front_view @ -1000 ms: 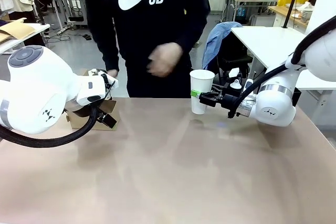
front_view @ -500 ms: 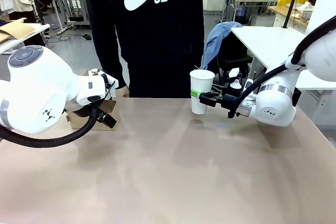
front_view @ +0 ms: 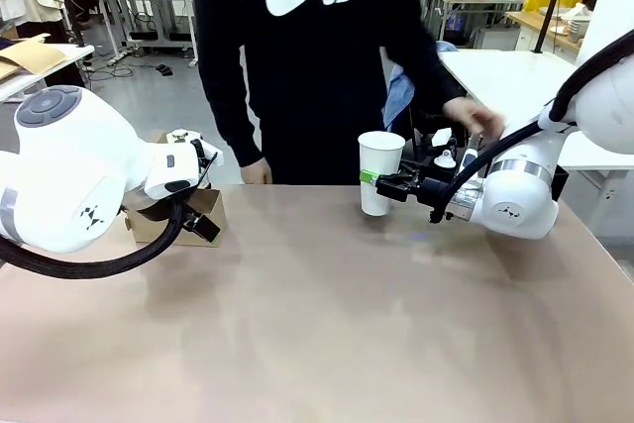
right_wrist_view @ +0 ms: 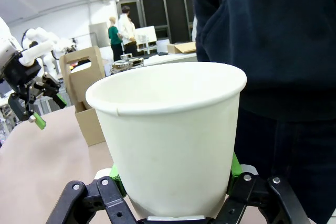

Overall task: Pour a drink into a cup and package it in a carrier.
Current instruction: When a person places the Paper Cup Lid on the 600 ml Paper Cup , lift the 600 ml Paper Cup.

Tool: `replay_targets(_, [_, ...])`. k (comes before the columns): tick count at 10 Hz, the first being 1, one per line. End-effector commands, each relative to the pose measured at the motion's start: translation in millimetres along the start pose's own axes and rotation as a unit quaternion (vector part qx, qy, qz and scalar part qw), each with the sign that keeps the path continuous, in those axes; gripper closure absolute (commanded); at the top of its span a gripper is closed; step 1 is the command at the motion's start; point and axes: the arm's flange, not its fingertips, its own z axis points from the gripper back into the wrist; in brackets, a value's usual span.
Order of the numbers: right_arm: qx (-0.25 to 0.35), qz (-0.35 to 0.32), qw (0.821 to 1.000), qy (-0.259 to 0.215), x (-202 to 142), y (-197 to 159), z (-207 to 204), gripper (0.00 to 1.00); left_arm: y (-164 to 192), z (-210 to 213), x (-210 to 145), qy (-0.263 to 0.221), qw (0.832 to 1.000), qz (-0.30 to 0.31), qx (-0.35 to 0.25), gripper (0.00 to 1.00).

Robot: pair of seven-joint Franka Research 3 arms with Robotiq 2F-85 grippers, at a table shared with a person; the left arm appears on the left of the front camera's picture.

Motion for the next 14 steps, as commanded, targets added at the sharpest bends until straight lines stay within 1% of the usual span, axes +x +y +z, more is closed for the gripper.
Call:
replay_targets(1, [-0.005,0.002,1.0,0.003,6.0,2.8,-0.7,0.2,0.3,0.3,-0.2,0.0,1.0,0.001,-0.001,0.0])
replay_targets(14, [-0.005,0.002,1.0,0.003,6.0,2.8,-0.7,0.2,0.3,0.3,-0.2,0.0,1.0,0.001,-0.001,0.0])
